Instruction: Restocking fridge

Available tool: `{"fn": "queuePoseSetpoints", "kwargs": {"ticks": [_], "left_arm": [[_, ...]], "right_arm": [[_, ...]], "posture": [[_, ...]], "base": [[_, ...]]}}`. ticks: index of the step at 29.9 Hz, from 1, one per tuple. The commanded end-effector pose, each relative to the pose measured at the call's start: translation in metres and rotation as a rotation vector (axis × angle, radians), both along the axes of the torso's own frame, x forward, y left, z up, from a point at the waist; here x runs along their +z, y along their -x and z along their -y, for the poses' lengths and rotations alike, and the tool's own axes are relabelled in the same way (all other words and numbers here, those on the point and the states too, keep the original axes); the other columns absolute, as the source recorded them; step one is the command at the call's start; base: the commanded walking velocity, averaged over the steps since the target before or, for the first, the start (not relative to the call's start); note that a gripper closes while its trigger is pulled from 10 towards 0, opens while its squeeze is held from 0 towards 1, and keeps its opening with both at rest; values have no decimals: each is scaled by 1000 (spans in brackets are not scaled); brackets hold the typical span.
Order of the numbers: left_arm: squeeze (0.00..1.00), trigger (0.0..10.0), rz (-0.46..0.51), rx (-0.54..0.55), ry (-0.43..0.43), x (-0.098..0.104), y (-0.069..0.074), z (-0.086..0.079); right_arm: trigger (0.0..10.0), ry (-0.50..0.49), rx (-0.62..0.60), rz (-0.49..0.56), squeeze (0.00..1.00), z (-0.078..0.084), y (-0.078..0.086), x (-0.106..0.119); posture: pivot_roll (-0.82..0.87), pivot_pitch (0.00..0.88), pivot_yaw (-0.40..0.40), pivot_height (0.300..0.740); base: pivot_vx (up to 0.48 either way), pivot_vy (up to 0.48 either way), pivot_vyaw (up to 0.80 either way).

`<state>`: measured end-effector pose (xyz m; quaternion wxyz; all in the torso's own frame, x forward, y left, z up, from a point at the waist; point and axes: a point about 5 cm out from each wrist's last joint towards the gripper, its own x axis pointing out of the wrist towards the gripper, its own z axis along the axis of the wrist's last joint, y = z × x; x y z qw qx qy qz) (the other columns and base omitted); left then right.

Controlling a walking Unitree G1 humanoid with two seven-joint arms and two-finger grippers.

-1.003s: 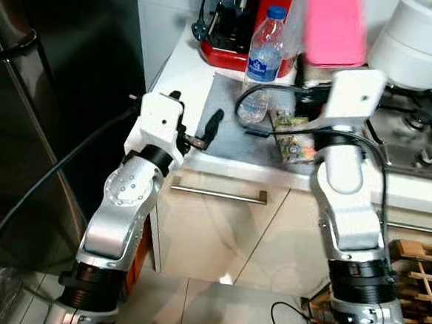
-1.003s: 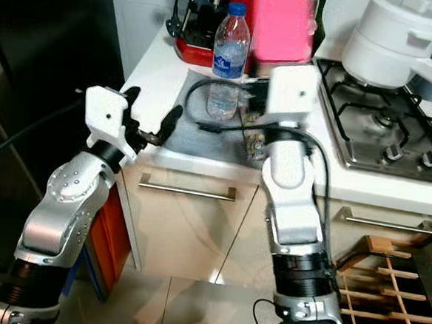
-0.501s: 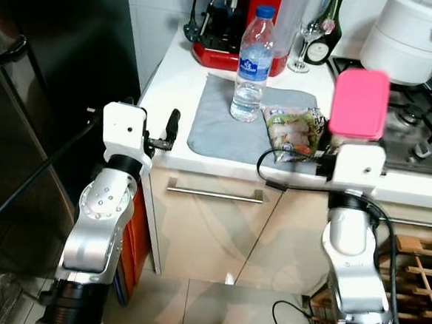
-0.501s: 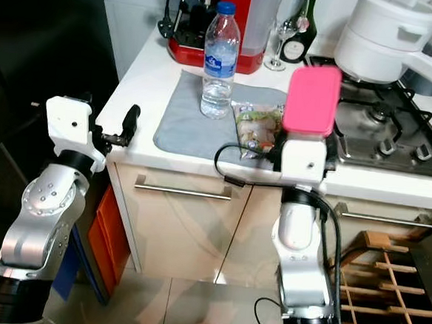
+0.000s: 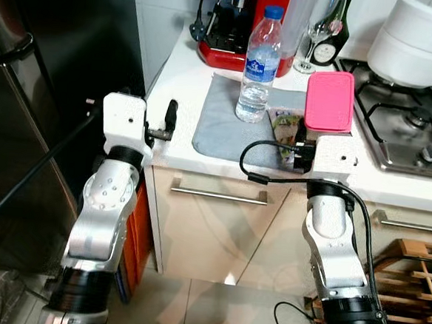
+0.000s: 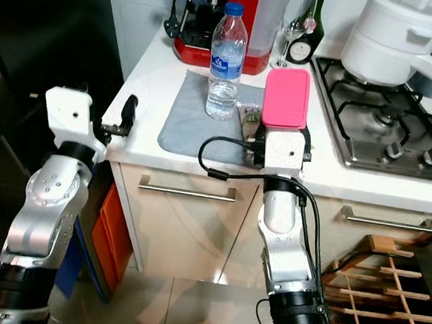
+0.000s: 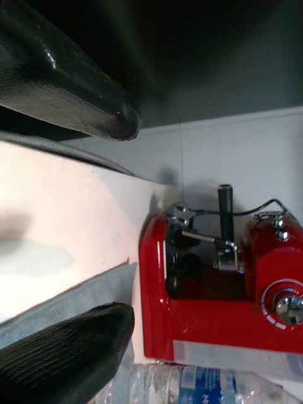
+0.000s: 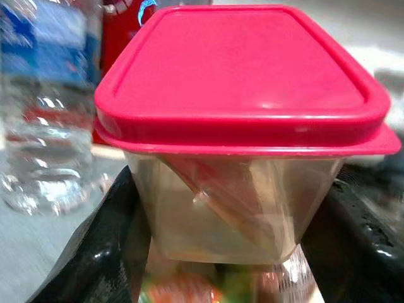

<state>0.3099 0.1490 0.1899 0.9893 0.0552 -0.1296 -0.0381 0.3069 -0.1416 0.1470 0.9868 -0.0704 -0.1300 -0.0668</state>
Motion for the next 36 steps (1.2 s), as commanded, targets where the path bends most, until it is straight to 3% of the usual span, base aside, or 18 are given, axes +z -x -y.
{"fn": "queuePoseSetpoints", "kwargs": {"ticks": [1, 7, 15, 24, 36], "left_arm": [[0, 10000, -1, -29, 9, 2, -4, 6], [0, 10000, -17, -65, 27, -3, -6, 12], [0, 10000, -19, -79, 57, -6, -4, 23], [0, 10000, -33, -84, 42, -11, -5, 20], [0, 10000, -37, -101, 60, -11, -12, 26]], "right_arm": [[0, -48, -3, -5, 0, 3, -2, 0], [0, -33, 35, -22, 0, 5, -1, -5], [0, -27, 23, -20, 0, 20, -5, -1], [0, -49, 34, -49, 0, 20, -5, -8], [0, -55, 64, -58, 0, 15, -5, -7]], "posture": [[-66, 0, 12, 740], [-96, 0, 23, 740], [-108, 0, -1, 740], [-122, 0, 29, 740], [-156, 0, 39, 740]], "base": [[0, 0, 0], [0, 0, 0], [0, 0, 0], [0, 0, 0], [-303, -80, 0]]}}
